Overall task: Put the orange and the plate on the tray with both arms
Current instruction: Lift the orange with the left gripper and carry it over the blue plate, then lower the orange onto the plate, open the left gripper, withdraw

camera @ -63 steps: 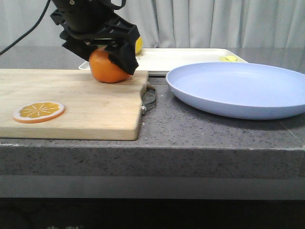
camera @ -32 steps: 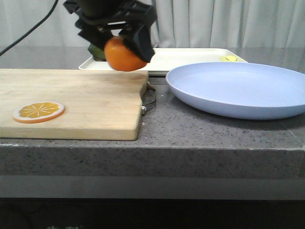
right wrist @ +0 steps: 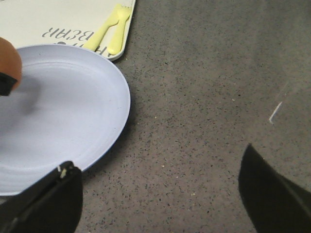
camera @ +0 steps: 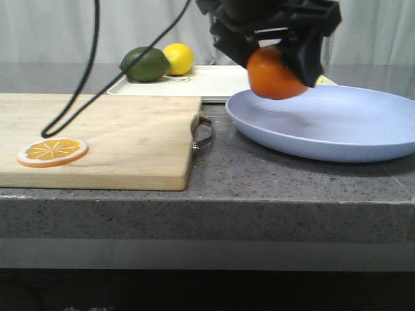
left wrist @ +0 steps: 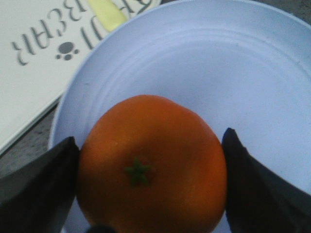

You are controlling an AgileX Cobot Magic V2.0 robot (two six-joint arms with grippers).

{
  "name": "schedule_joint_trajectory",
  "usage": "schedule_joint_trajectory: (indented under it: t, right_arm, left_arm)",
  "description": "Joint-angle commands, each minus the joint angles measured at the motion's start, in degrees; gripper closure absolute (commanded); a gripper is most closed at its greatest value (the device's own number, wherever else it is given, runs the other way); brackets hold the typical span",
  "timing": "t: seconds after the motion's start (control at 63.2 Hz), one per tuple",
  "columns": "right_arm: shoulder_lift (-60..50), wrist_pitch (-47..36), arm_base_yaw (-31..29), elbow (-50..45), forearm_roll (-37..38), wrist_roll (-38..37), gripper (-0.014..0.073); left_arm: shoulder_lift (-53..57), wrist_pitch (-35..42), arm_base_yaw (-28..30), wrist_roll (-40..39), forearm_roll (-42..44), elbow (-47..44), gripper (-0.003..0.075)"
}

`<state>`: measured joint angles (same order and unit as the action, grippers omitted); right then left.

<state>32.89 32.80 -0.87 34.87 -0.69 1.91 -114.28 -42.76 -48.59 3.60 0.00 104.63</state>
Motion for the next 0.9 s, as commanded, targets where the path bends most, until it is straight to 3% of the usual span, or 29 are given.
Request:
schedule_joint_trajectory:
  t: [0.0,0.079,0.221,0.332,0.712,0.886]
  right_arm:
    - [0.5,-3.9,-0.2,2.0,0.7,0.1,-0.0061]
    - [0.5,-3.9,-0.2,2.0,0.7,0.1,-0.0061]
    - [0.5,-3.9,-0.2,2.0,0.7,0.1,-0.0061]
    - [0.5,-3.9,-0.2,2.0,0.7,0.1,-0.0061]
    - [0.5,-3.9,-0.2,2.0,0.7,0.1,-0.0061]
    - [0.5,-3.5,-0.2,2.0,0.7,0.1,-0.0061]
  left_arm:
    - [0.8,3.1,-1.6,0.0,0.0,4.7,0.0336]
    - [-1.0,3.1,-2.3,0.0,0.0,6.4,0.0294]
    - [-3.4,2.9,-3.3,0.0,0.0,8.8,0.0130]
    - [-3.7,2.8,-3.5,0.0,0.0,8.9,0.0067]
    - [2.4,-4.5,-3.5,-3.6,0.0,11.0,0.0045]
    - [11.1,-4.2,-3.4,-4.6,0.0,5.1,0.0047]
